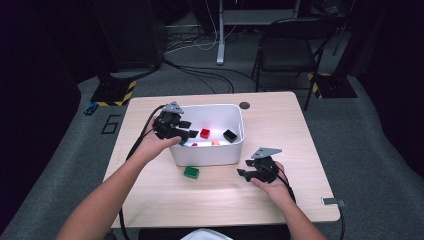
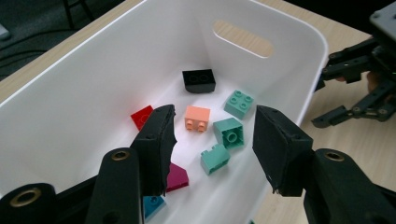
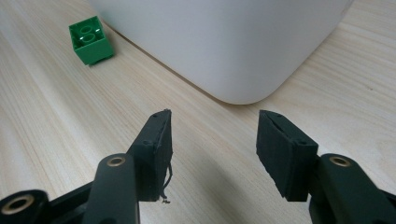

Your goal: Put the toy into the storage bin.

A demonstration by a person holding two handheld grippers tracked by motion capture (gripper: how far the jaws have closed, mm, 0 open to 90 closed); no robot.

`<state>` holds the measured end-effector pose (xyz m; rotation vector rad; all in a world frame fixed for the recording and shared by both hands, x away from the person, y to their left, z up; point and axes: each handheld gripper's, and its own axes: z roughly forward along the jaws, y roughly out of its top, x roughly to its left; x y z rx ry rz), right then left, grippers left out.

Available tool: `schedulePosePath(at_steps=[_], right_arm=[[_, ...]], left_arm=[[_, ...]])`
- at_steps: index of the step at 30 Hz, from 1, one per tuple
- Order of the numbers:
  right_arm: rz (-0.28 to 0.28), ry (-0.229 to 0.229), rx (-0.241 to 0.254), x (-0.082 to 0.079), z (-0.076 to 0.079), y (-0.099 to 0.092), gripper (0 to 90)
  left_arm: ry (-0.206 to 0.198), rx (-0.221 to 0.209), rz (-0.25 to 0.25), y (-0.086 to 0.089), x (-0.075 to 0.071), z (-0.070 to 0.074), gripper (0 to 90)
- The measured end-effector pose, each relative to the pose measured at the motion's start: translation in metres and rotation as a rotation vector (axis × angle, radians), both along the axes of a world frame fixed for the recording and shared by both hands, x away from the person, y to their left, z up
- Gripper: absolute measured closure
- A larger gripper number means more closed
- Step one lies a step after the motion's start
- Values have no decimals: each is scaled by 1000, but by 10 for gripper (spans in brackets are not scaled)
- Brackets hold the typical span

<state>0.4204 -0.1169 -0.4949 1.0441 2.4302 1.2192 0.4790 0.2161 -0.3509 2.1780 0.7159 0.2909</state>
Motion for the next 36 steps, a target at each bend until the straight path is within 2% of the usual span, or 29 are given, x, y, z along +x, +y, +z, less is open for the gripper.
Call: schedulePosePath(at_steps=[4, 9, 12, 15, 17, 21, 26, 32, 36], right_arm=[[-4, 3, 2, 0, 0, 1, 453], [-6, 2, 3, 0, 1, 1, 453], [-8, 1, 4, 0, 1, 0, 453], [-10, 2, 4, 0, 1, 1, 453], [-8, 0, 2, 0, 1, 1, 453], [-7, -1, 3, 0, 1, 2, 453], [-4, 0, 3, 0, 1, 2, 453], [-3, 1, 5, 0, 1, 2, 453], [-4, 3, 5, 0, 1, 2, 453]], left_arm=[[-7, -37, -22, 8, -17, 5, 486], [-12, -78, -53, 21, -42, 2, 486], [-25, -60, -64, 24, -60, -8, 486], [-13, -29, -81, 24, -73, -24, 486], [1, -34, -88, 25, -78, -36, 486], [37, -28, -72, 24, -78, -66, 482], [57, -21, -69, 21, -75, -92, 475], [58, 22, -60, 15, -68, -122, 460], [52, 47, -75, 11, -62, -135, 448]])
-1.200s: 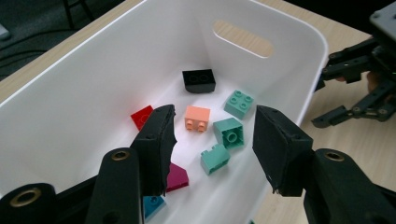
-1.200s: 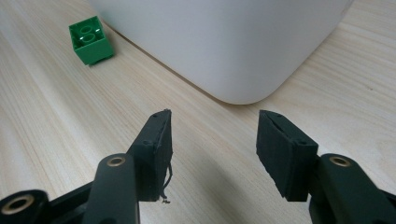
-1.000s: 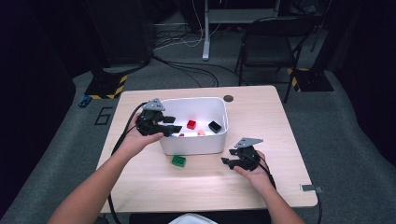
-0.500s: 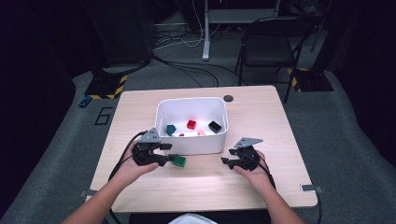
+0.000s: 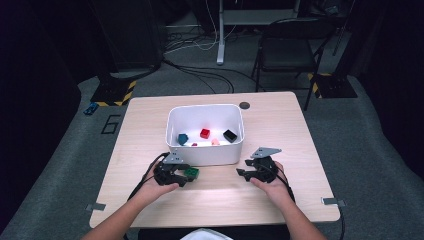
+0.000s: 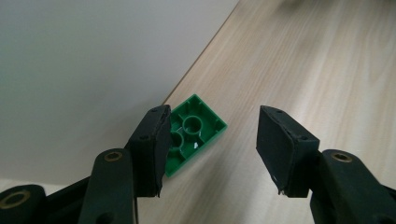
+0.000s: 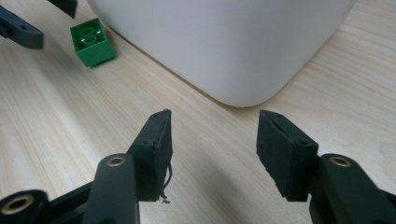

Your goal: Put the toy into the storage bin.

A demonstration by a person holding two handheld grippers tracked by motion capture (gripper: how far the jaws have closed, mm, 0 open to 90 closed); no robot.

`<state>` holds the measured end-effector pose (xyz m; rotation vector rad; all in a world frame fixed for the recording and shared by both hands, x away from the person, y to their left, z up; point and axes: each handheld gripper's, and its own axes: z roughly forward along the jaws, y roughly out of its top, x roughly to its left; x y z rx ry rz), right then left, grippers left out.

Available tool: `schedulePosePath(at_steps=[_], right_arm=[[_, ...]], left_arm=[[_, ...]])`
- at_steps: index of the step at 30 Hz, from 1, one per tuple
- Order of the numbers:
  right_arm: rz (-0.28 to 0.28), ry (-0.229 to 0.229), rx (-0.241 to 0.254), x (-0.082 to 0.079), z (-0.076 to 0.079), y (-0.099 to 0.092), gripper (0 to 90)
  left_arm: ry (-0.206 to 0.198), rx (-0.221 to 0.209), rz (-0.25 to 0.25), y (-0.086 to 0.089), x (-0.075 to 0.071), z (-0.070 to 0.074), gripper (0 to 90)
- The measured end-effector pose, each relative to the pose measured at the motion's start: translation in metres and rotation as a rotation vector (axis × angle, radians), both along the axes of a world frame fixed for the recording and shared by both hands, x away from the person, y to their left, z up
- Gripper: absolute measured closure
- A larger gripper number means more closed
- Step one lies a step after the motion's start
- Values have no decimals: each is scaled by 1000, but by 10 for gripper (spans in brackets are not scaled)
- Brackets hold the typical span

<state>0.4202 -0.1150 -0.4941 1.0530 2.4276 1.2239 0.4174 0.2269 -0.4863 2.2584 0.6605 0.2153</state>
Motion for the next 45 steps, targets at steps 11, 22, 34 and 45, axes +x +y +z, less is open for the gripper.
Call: schedulePosePath(at_steps=[11, 22, 34, 45], right_arm=[[1, 2, 3, 0, 0, -1, 453], [2, -2, 1, 1, 0, -1, 453], [2, 0, 3, 0, 0, -1, 452], [7, -3, 1, 1, 0, 0, 452]], left_arm=[[-25, 43, -13, -13, 5, -14, 449], [-34, 44, -52, -22, -9, -10, 512], [-37, 52, 41, -9, -2, -9, 458], [-2, 99, 32, -21, 8, -26, 515]])
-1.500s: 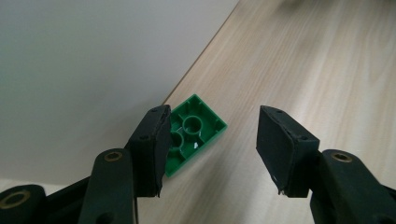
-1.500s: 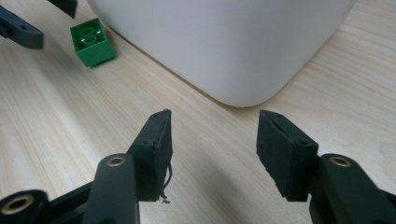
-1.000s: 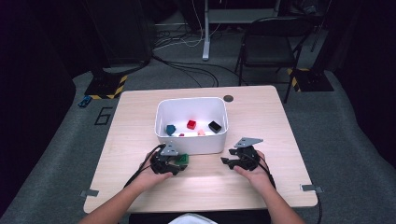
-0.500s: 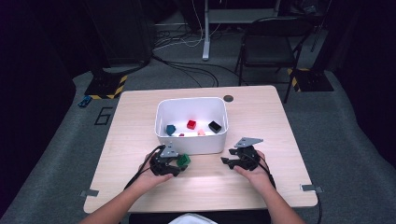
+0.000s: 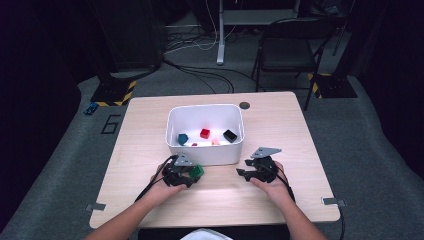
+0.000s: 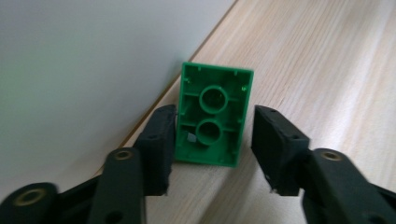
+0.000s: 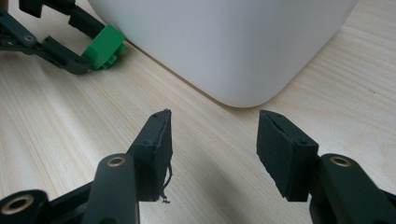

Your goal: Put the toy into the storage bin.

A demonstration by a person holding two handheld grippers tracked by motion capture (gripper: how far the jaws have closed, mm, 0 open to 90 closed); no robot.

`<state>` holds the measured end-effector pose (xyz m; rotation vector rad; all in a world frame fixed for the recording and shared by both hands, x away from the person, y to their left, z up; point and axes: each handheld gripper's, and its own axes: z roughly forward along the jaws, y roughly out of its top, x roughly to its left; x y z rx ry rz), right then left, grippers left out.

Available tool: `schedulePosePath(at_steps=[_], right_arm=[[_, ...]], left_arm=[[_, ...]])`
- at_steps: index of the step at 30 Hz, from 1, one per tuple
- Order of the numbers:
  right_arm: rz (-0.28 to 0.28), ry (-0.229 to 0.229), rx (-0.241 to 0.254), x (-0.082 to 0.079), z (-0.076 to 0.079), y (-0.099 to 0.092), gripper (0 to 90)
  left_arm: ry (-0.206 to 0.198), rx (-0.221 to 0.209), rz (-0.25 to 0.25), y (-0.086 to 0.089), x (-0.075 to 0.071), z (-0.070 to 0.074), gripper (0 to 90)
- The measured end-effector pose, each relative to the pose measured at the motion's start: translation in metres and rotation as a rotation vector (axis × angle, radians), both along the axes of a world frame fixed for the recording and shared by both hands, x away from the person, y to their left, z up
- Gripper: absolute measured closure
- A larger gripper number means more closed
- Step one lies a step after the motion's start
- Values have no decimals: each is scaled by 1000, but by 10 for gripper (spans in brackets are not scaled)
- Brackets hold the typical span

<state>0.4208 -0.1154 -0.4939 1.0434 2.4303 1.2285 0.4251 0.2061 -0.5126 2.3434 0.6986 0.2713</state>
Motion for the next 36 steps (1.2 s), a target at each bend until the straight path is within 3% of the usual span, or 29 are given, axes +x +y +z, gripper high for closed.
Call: schedulePosePath(at_steps=[2, 7, 10, 13, 18, 22, 26, 30, 36], right_arm=[[-2, 3, 2, 0, 0, 0, 452], [-1, -1, 3, 0, 0, -1, 452], [-8, 5, 4, 0, 0, -1, 452], [-2, -1, 3, 0, 0, -1, 452], [1, -3, 1, 0, 0, 0, 452], [-6, 2, 5, 0, 0, 0, 452], [-4, 4, 4, 0, 0, 0, 452], [4, -1, 1, 0, 0, 0, 452], [-2, 9, 5, 0, -1, -1, 452]], left_arm=[[8, -2, -5, -1, 0, 1, 585], [-4, -62, -27, -6, -8, 19, 588], [-25, -129, -73, -9, -20, 51, 588], [-60, -165, -105, -10, -25, 86, 588], [-77, -219, -85, -4, -17, 126, 587], [-117, -228, -44, 2, -2, 153, 587], [-128, -215, -9, 4, 18, 162, 587], [-91, -206, 58, 8, 42, 152, 586], [-52, -184, 111, 10, 59, 139, 583]])
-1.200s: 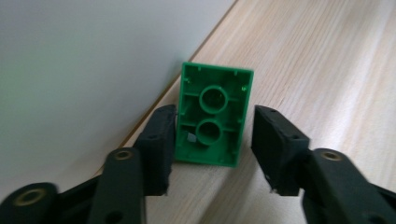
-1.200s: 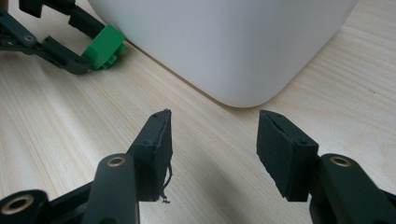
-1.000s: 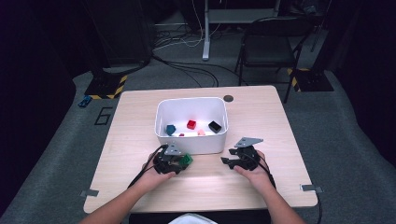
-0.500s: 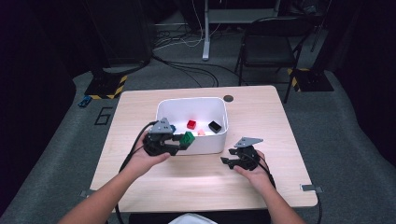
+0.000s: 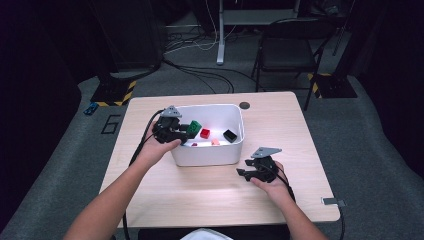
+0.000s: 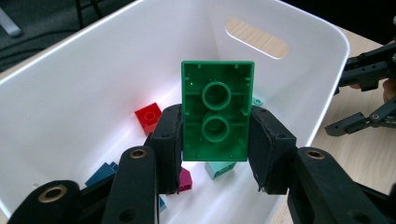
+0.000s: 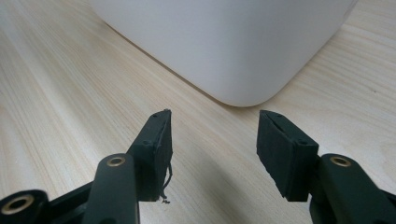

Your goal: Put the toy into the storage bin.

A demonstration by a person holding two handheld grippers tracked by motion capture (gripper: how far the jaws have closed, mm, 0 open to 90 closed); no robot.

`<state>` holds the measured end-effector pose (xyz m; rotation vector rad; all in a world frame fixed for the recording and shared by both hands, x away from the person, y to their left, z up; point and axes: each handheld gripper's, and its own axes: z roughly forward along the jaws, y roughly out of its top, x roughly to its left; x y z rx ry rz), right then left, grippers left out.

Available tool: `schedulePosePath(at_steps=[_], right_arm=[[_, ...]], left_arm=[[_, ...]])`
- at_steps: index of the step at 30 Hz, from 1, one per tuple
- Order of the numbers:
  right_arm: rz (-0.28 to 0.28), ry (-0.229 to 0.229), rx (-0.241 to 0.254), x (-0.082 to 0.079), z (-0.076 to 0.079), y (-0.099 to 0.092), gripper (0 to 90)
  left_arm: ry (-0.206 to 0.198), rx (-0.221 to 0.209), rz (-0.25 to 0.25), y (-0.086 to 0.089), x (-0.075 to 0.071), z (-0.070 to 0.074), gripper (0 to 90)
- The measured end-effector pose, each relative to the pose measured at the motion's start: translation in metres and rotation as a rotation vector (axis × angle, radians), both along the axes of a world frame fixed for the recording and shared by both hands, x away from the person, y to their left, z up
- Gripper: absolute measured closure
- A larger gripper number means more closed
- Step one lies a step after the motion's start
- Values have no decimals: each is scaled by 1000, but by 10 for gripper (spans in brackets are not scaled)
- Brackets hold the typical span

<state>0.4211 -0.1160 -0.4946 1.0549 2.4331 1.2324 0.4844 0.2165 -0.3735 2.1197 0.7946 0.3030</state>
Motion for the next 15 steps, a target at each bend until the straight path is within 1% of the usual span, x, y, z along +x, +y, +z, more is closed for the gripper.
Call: schedulePosePath(at_steps=[1, 2, 3, 5, 6, 7, 8, 11, 12, 14, 15], right_arm=[[2, -3, -1, 0, 0, 0, 452], [3, -3, -1, 0, 0, 0, 452], [3, -3, -1, 0, 0, 0, 452], [3, -2, -1, 0, 0, 1, 452], [2, -1, -2, 0, 0, 1, 452], [2, -1, -1, 0, 0, 1, 452], [4, -5, -2, 0, 0, 1, 452], [3, -3, 0, 0, 0, 0, 452], [3, -3, -1, 1, 0, 0, 452], [0, -1, -3, 0, -1, 0, 452], [0, 0, -3, 0, -1, 0, 452]], left_arm=[[1, 8, 0, 0, 2, -1, 582], [8, 10, 5, 0, 4, -2, 582], [14, 24, 8, 0, 6, -4, 581], [28, 36, 17, 0, 9, -7, 570], [37, 40, 19, 0, 10, -9, 548], [36, 41, 24, 1, 10, -9, 520], [39, 37, 27, 1, 10, -9, 504], [24, 24, 25, 3, 6, -7, 490], [19, 15, 28, 5, 4, -5, 487], [13, -16, 30, 11, -2, -1, 478], [4, -23, 31, 14, -6, 1, 475]])
